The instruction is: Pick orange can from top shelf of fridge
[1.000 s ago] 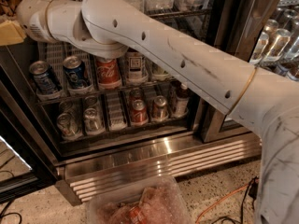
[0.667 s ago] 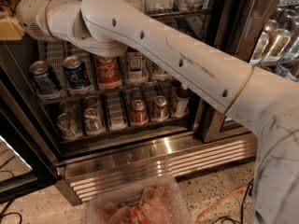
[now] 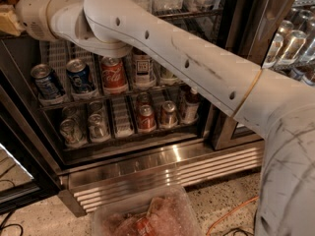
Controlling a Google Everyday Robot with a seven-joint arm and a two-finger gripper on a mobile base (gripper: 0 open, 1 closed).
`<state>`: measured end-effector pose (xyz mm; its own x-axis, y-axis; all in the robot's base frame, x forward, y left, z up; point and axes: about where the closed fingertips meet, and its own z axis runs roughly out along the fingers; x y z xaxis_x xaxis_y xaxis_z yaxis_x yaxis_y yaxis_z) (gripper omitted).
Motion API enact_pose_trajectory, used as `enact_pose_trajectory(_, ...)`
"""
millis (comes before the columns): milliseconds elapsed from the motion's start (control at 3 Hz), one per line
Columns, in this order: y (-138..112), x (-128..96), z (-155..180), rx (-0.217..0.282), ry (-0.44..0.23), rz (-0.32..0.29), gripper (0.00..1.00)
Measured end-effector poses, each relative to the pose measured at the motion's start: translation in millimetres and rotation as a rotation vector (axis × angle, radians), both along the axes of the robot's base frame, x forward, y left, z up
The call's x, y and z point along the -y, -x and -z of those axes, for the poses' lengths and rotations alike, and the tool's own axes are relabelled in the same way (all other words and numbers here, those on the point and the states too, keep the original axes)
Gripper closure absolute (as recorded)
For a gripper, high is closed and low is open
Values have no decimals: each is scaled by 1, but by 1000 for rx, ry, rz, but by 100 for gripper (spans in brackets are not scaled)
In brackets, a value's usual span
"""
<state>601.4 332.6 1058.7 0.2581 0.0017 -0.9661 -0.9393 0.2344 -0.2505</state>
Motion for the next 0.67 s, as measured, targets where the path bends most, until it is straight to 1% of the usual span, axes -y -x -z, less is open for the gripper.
enact_pose_trajectory(333,-2,0,-2,0,0,0,70)
enact_pose_trajectory(667,-2,1,-3,0,0,0,93)
